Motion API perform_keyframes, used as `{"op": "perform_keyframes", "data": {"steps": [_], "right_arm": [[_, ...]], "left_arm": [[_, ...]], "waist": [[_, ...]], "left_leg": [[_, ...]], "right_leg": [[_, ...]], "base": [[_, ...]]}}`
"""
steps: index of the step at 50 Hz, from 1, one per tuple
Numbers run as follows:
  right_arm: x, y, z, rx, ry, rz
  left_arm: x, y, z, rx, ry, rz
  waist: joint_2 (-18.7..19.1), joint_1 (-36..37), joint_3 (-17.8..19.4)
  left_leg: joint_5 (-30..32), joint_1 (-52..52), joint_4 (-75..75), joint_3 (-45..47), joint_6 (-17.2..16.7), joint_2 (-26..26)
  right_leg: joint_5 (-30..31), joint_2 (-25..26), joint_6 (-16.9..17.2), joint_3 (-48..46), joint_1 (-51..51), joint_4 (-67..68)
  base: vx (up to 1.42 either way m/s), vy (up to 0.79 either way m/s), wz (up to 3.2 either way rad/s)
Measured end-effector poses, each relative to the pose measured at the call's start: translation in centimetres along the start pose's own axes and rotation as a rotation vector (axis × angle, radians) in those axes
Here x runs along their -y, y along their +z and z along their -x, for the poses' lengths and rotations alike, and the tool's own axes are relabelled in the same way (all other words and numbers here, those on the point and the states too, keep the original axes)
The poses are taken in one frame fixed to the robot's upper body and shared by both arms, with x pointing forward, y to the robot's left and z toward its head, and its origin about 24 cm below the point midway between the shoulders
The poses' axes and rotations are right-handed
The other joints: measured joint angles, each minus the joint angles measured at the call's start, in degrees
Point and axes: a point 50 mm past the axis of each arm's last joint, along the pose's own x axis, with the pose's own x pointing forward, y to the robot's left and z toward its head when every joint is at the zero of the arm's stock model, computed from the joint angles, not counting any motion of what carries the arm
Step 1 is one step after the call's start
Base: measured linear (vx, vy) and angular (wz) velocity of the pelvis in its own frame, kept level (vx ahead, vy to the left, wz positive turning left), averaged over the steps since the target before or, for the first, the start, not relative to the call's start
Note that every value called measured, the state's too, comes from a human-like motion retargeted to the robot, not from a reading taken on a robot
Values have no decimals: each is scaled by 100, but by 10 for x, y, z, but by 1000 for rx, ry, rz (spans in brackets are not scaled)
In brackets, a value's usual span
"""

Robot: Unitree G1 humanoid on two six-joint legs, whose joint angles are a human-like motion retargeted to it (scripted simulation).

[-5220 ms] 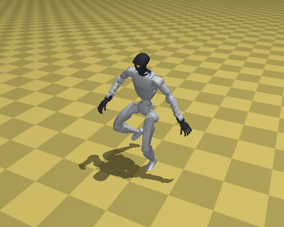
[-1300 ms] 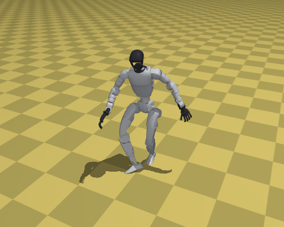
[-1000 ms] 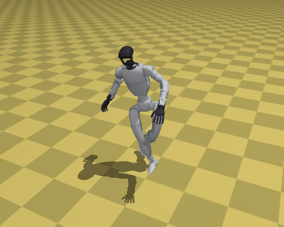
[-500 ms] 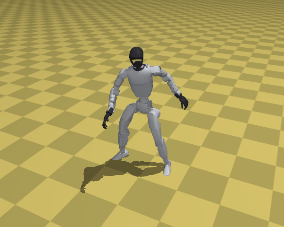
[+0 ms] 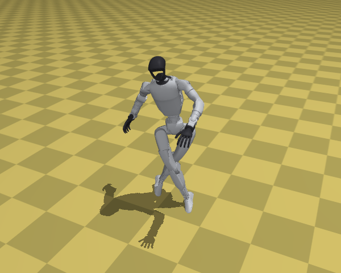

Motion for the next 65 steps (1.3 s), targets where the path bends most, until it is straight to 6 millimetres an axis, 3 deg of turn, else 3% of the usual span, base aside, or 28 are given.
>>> {"op": "perform_keyframes", "data": {"steps": [2,3,5,7,8,11,15,18,21,23,25,27,29,31,33,36,39,42,45,47,50,53,55,56,58,60,63,65], "right_arm": [[-4,-60,20,-181,14,-122],[-6,-80,29,-241,5,-180],[-15,-98,38,-300,-36,-274],[-26,-96,36,-309,-87,-294],[-33,-89,31,-298,-112,-278],[-67,-37,9,-202,-144,-188],[-138,86,-1,46,-31,-143],[-184,186,30,344,82,-151],[-203,256,78,719,167,-108],[-203,277,104,921,199,-39],[-202,285,116,1030,222,31],[-204,290,120,1054,255,80],[-207,296,122,1059,275,131],[-212,308,127,1067,282,187],[-217,322,132,1067,276,238],[-223,331,134,1056,260,308],[-220,327,123,1023,246,373],[-204,315,100,935,235,394],[-184,290,68,785,245,347],[-166,269,48,682,250,231],[-122,224,20,560,216,16],[-58,158,-1,444,111,-134],[-19,116,-4,366,27,-207],[-6,87,-3,296,-14,-243],[12,26,5,136,-82,-320],[22,-23,17,-5,-140,-369],[15,-40,17,-83,-170,-397],[2,-32,11,-88,-186,-391]], "left_arm": [[5,20,2,62,24,84],[8,26,6,86,36,120],[9,25,15,82,72,166],[21,8,31,4,77,163],[30,-5,43,-57,71,149],[71,-54,96,-323,0,108],[133,-107,202,-755,-222,130],[157,-126,285,-1029,-391,139],[155,-138,363,-1229,-535,118],[142,-142,412,-1342,-610,92],[125,-140,458,-1460,-668,68],[113,-134,496,-1597,-701,74],[108,-125,523,-1728,-701,105],[108,-119,536,-1825,-670,157],[114,-120,532,-1866,-638,216],[129,-135,493,-1778,-653,265],[142,-157,420,-1571,-669,273],[132,-176,313,-1287,-589,224],[84,-175,200,-926,-417,82],[33,-158,134,-681,-237,-33],[-26,-110,71,-362,19,-106],[-42,-67,42,-174,150,-39],[-51,-44,27,-95,215,28],[-55,-34,23,-60,245,61],[-61,-15,21,11,287,112],[-54,-5,30,57,300,160],[-46,-20,57,-5,329,198],[-30,-40,83,-112,305,194]], "waist": [[-565,-130,-234],[-770,-306,-275],[-868,-368,-235],[-722,-187,-84],[-653,-60,-7],[-595,377,281],[-634,1149,592],[-641,1946,651],[-641,2908,532],[-674,3502,332],[-691,4021,54],[-623,4491,-179],[-526,4940,-321],[-541,5423,-311],[-724,5855,-54],[-1063,6126,494],[-1180,5955,802],[-1151,5434,900],[-1062,4592,886],[-931,3875,793],[-408,2708,436],[350,1774,24],[560,1324,-123],[445,1209,-370],[74,744,-857],[-296,239,-809],[-366,439,-467],[-372,734,-259]], "left_leg": [[-652,-238,1787,1306,42,262],[-1009,-303,2793,1786,167,566],[-1751,-752,4898,2433,420,1670],[-2410,-1261,6348,2291,742,2754],[-2715,-1541,6864,2072,897,3173],[-3323,-2214,7533,1059,1040,3918],[-3608,-2732,6966,-616,973,4260],[-3275,-2615,5556,-1573,1010,4416],[-2386,-1964,3468,-2042,999,4563],[-1845,-1429,2071,-2470,862,4368],[-1356,-1039,1080,-2831,721,4094],[-1221,-863,871,-2200,824,4022],[-1651,-639,909,-926,991,4111],[-2324,-369,907,103,1021,4053],[-2902,-353,1195,638,993,3692],[-3422,-978,2378,1161,908,3037],[-3693,-1539,3054,1382,1180,2420],[-3805,-2009,3352,1219,1540,1778],[-3673,-2151,3290,815,1468,1140],[-3398,-2033,2920,439,1246,776],[-2509,-1514,1903,-331,702,414],[-1064,-672,497,-1099,48,225],[-355,-422,-33,-656,0,22],[-73,-645,76,68,0,-63],[-258,-1446,1818,1550,0,209],[-948,-1300,4096,2204,0,977],[-1423,-1693,6498,1894,68,2210],[-1814,-1907,7248,1434,186,2843]], "right_leg": [[-507,-353,-23,675,699,-241],[-1046,-655,-92,883,973,-186],[-2353,-910,-753,1042,1030,381],[-3603,-1035,-1211,1160,660,1686],[-4073,-1110,-1268,1293,418,2397],[-4818,-1275,-1222,1873,-9,3873],[-5046,-1310,-1214,2786,-192,4598],[-4846,-1356,-1079,3420,-49,4271],[-4252,-1513,-857,3985,483,3161],[-3593,-1770,-710,4195,901,2252],[-2741,-2099,-606,3995,1058,1725],[-1934,-2480,-544,3062,808,1918],[-1690,-2913,-461,1765,349,2523],[-1979,-3243,-347,724,-269,3230],[-2250,-3460,-291,-14,-844,3697],[-2543,-3428,-339,-967,-1242,3581],[-2569,-2855,-346,-1572,-1248,2948],[-2533,-2208,-434,-1657,-1273,2685],[-2485,-1608,-430,-1374,-1278,2806],[-2252,-1227,-326,-1288,-1230,2775],[-1974,-682,-151,-1328,-1039,2473],[-1490,-258,-14,-1025,-714,2036],[-1142,-268,0,-516,-618,1927],[-950,-374,0,-170,-674,1660],[-804,-632,0,417,-451,751],[-1663,-1038,0,795,542,419],[-3334,-1308,-896,1130,628,1642],[-4130,-1520,-994,1608,257,2898]], "base": [[89,75,188],[87,86,173],[70,79,63],[54,74,-72],[49,76,-125],[45,75,-171],[35,72,-198],[29,79,-180],[30,89,-152],[28,101,-107],[22,111,-100],[10,117,-128],[-3,119,-168],[-17,112,-221],[-30,99,-217],[-40,90,-121],[-40,87,12],[-30,83,128],[-13,78,210],[3,79,266],[20,87,295],[38,109,231],[33,119,157],[30,94,209],[54,57,309],[98,52,218],[71,65,-88],[50,74,-190]]}}
